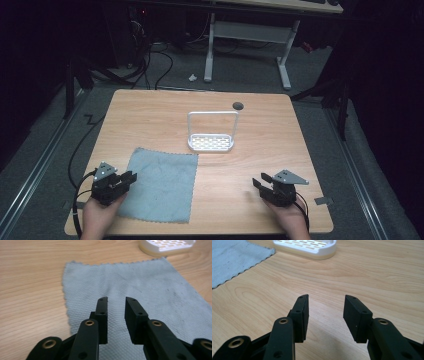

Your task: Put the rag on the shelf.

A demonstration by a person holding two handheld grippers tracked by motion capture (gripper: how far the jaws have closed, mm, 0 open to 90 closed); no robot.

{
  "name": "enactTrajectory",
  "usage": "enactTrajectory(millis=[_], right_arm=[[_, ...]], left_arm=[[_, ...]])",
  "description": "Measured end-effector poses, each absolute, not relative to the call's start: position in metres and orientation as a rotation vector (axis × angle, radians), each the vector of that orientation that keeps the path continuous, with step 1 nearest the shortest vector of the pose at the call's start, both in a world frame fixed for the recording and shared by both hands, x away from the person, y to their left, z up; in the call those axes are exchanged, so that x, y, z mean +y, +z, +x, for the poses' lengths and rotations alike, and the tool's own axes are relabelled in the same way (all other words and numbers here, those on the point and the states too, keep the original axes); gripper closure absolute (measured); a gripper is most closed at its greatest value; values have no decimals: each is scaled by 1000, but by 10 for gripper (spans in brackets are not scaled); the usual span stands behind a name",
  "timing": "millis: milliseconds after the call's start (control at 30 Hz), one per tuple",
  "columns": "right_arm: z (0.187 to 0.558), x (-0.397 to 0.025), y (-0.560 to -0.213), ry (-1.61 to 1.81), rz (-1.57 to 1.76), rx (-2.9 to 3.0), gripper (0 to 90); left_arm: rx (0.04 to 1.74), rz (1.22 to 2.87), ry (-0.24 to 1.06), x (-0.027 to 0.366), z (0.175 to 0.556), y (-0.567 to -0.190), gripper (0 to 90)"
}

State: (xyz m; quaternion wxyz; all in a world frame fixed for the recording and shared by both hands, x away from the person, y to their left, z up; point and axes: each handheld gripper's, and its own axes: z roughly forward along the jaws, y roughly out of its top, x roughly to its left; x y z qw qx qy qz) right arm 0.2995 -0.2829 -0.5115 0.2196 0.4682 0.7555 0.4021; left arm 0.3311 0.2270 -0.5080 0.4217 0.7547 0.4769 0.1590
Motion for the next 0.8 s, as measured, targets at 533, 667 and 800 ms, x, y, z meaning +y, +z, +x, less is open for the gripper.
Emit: enactTrajectory(millis=[533,667,800], right_arm=[[299,-282,-512,1109,1286,2096,561],[298,-282,-511,1116,1290,2092,573],[299,-282,-511,1116,1277,2096,603]], left_arm=[[1205,1906,394,226,332,-512,732],[1168,1942,380,220,330,-511,831],[1099,2048,387,197,324,-510,897]])
